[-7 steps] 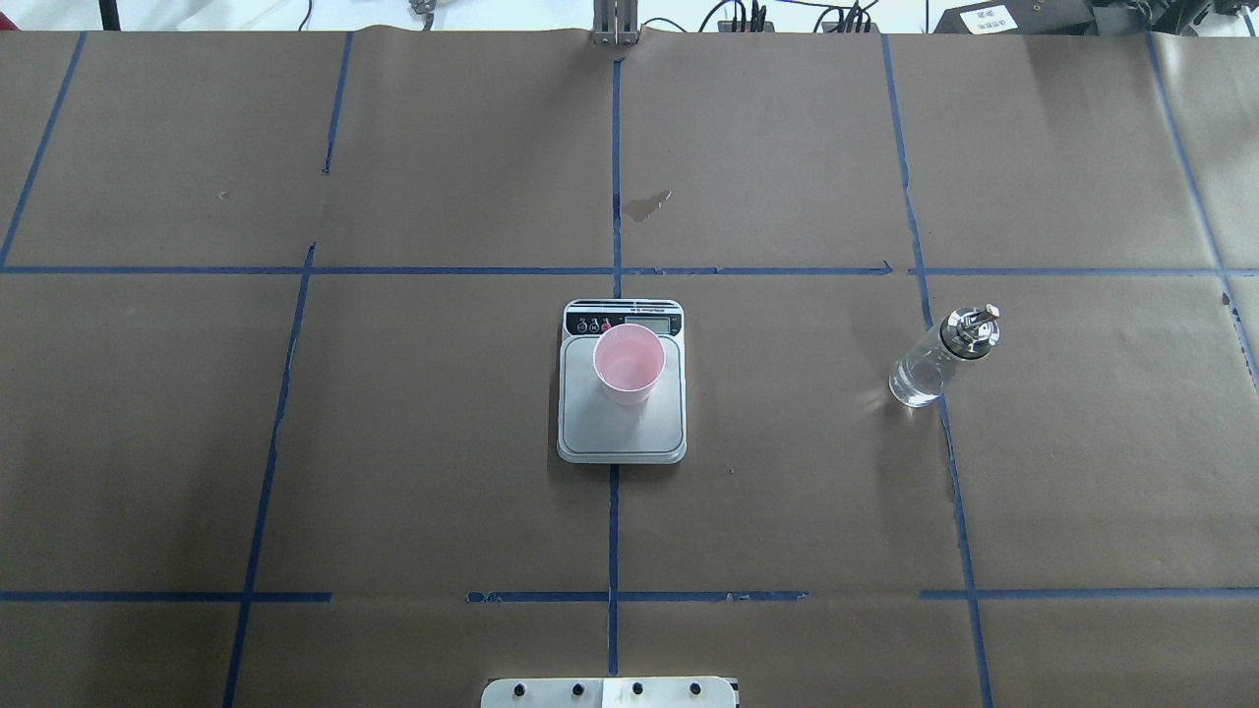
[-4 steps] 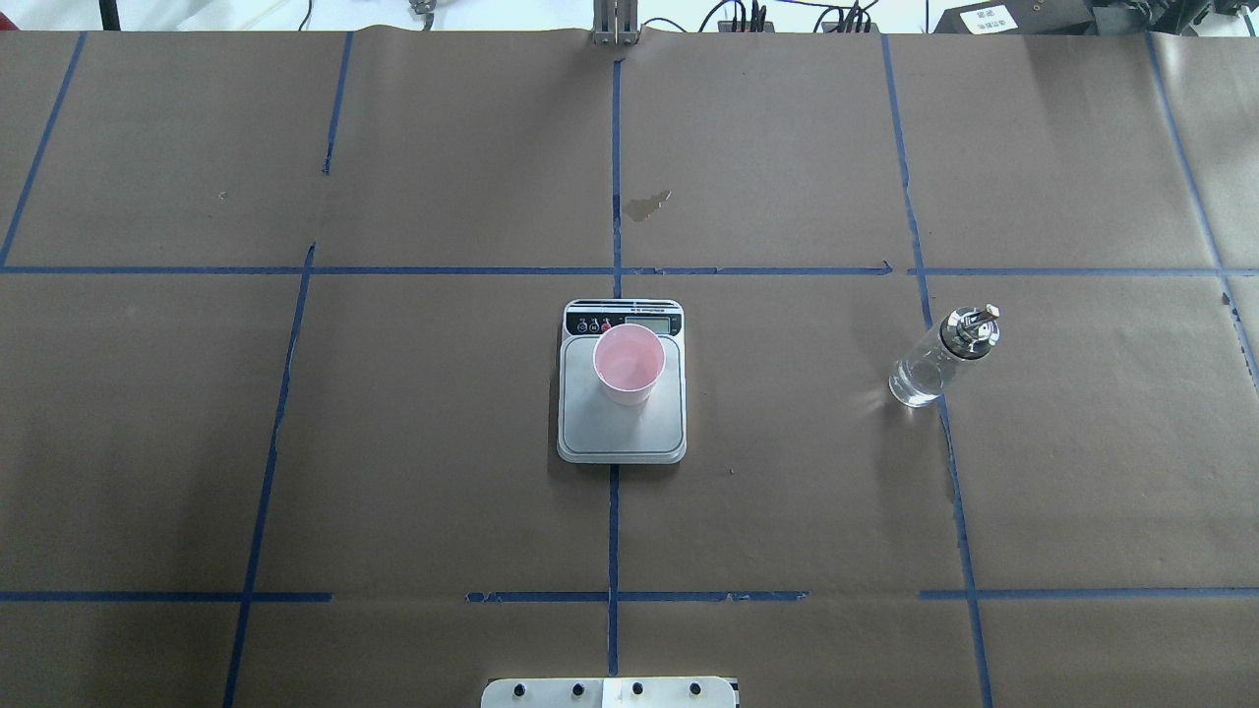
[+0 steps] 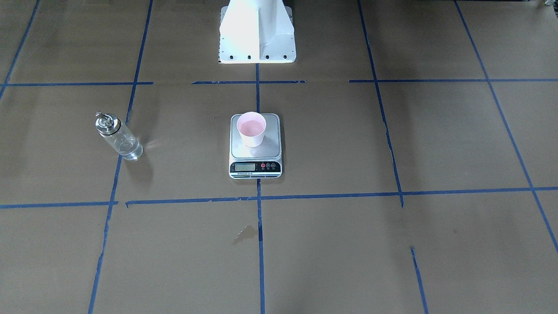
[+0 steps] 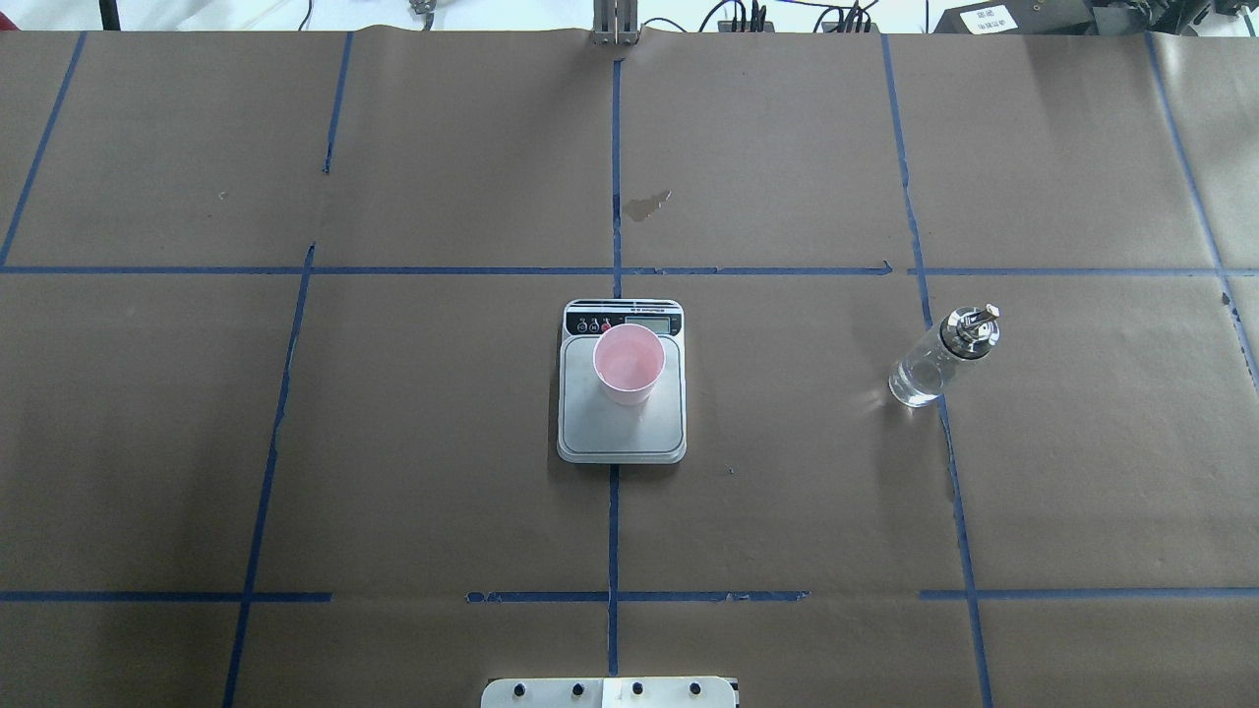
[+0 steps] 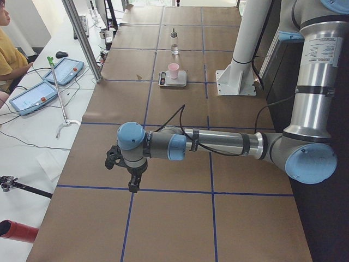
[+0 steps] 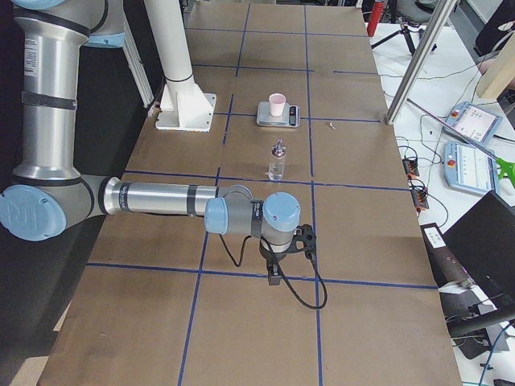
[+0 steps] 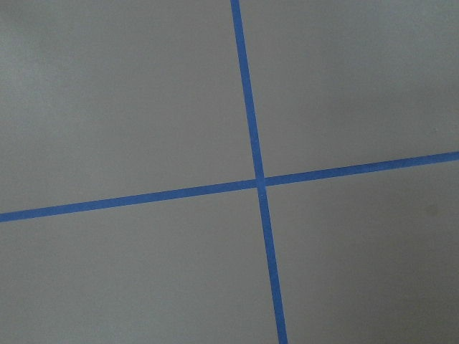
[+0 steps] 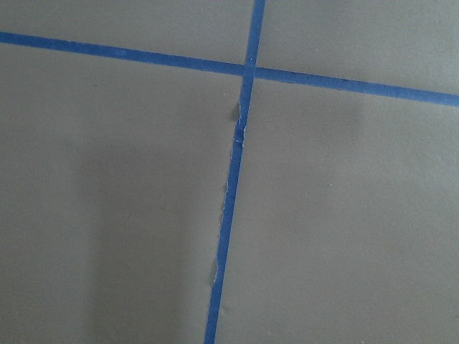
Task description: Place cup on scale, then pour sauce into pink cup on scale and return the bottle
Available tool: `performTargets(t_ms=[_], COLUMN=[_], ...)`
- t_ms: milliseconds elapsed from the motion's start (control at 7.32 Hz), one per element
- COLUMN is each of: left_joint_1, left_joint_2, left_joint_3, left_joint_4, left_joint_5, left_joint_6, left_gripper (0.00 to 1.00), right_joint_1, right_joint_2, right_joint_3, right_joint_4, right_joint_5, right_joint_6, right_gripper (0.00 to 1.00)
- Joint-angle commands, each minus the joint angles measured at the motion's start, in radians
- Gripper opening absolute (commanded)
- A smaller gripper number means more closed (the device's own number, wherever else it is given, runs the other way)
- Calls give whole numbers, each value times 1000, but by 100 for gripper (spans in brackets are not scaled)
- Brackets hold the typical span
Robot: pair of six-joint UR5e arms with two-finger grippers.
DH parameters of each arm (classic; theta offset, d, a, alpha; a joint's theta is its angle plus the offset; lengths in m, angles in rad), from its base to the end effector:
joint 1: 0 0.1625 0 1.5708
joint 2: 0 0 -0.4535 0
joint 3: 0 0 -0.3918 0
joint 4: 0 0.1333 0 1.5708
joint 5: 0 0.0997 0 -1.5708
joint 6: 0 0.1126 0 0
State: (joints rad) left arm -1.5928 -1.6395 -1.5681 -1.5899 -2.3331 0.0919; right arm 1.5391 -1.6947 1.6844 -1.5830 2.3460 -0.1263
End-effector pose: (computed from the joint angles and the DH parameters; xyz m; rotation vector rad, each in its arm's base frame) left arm -0.0672 -0.5270 0.6618 0.1242 0.7563 0.0989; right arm 0.0407 -0.4351 0.6992 0.0153 -0.7760 -0.1413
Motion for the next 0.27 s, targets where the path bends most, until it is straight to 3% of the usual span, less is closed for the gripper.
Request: performTargets(t_ms=[0,137], left_joint_1=[1,1], left_joint_2=[-11,-8], left_joint_3=[10,11], left_joint_4=[5,5], left_joint_5=[34,32], left_joint_6=[2,2], left_gripper=[100,100], right_joint_1=[-22,-22], right_joint_2=[3,3], right_joint_3=[-2,0], right_joint_4=[0,1], right_joint_5=[1,3], right_joint_6=[7,7], right_gripper=[100,100])
